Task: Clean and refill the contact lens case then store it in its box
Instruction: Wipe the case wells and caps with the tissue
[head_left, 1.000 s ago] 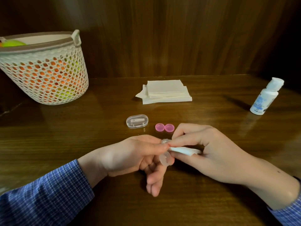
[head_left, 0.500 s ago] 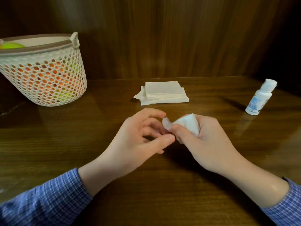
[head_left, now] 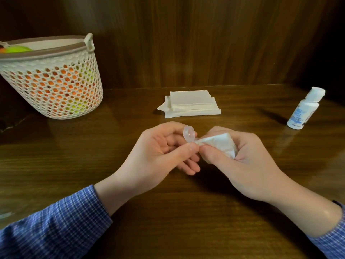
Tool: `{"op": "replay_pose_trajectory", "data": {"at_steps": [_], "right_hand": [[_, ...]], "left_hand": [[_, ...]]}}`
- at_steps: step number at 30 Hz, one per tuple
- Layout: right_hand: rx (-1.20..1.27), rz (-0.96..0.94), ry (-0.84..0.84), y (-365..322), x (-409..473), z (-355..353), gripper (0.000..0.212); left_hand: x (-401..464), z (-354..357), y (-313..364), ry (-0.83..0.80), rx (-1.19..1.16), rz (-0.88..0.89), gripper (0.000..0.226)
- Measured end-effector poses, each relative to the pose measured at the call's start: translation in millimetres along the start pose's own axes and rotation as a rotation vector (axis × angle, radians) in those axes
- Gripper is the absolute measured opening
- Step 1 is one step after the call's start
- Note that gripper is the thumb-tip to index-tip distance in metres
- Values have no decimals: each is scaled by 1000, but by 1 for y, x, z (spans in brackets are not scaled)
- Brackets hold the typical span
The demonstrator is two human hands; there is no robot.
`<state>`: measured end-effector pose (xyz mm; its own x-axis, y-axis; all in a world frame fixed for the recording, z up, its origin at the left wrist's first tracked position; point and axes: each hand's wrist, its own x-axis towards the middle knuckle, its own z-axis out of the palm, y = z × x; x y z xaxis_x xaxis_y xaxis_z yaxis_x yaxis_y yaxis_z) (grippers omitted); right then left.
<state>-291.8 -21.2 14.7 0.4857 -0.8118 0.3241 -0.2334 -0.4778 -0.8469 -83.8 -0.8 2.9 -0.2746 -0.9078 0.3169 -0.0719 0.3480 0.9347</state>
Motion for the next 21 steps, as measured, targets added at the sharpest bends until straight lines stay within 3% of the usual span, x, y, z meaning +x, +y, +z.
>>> {"op": "replay_pose_trajectory", "data": {"at_steps": [8, 12, 17, 21], "right_hand": [[-116, -101, -210, 3, 2, -18, 16], [-174, -113, -355, 1, 6, -38, 15], [-67, -155, -118, 9, 9, -43, 15], [-213, -359, 2, 14, 8, -32, 22]], "left_hand": [[-1, 4, 2, -113, -199, -200, 19], [-1, 5, 5, -281, -321, -299, 20], [3, -3, 7, -222, -472, -363, 26], [4, -4, 6, -217, -537, -393, 24]]}}
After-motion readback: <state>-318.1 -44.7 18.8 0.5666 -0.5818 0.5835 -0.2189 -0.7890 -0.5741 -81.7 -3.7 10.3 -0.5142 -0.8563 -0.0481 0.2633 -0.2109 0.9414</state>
